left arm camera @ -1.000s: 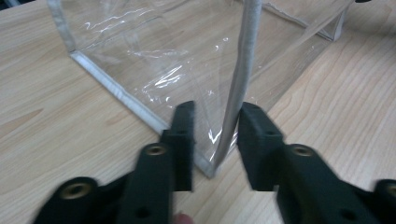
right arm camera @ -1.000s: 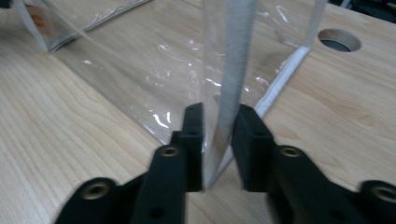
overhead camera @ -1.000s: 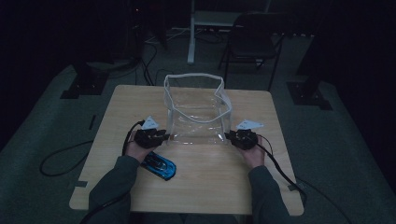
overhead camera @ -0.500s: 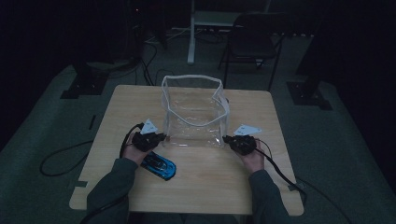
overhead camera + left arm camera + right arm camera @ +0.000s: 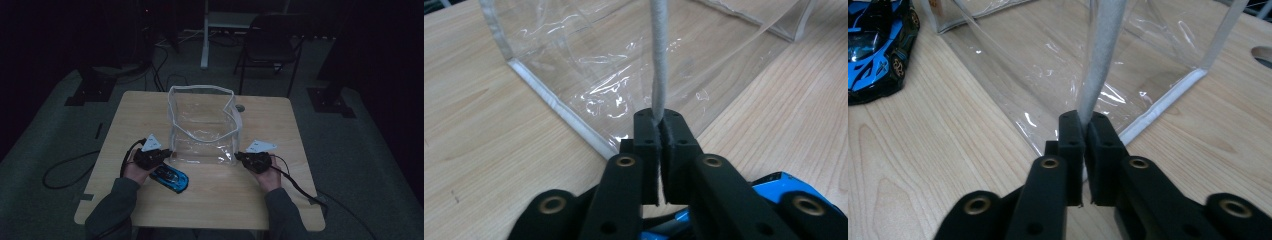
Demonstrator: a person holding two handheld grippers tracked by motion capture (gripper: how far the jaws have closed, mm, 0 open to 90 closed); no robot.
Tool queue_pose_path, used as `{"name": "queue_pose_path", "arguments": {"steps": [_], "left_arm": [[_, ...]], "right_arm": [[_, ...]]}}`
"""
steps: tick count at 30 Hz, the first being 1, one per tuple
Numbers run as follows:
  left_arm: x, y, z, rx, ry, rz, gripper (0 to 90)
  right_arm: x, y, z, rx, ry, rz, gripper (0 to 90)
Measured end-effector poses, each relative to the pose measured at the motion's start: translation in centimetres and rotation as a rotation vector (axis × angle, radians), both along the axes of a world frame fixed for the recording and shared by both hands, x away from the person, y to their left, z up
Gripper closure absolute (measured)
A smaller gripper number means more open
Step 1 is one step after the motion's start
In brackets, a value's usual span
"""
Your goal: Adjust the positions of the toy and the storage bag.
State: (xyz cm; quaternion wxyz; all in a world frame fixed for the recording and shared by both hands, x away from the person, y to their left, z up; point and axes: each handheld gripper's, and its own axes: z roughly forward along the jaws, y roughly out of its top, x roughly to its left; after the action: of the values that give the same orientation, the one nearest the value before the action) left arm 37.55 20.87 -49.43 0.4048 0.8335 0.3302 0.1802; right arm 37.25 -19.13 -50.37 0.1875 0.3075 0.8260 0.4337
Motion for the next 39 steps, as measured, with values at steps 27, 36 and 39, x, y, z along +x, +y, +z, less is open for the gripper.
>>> {"name": "queue_pose_path", "arguments": {"steps": [27,36,39], "left_arm": [[-1.0,6.9,-2.9,0.072,0.076,0.198,62.9],[-0.8,6.5,-4.0,0.093,0.106,0.180,63.0],[-0.8,6.3,-4.2,0.089,0.111,0.167,63.1]], "right_arm": [[-3.6,12.6,-0.2,0.026,0.048,0.233,17.0],[-3.5,16.9,-2.6,0.035,0.123,0.294,13.4],[-3.1,17.1,-3.3,0.029,0.149,0.296,13.4]]}}
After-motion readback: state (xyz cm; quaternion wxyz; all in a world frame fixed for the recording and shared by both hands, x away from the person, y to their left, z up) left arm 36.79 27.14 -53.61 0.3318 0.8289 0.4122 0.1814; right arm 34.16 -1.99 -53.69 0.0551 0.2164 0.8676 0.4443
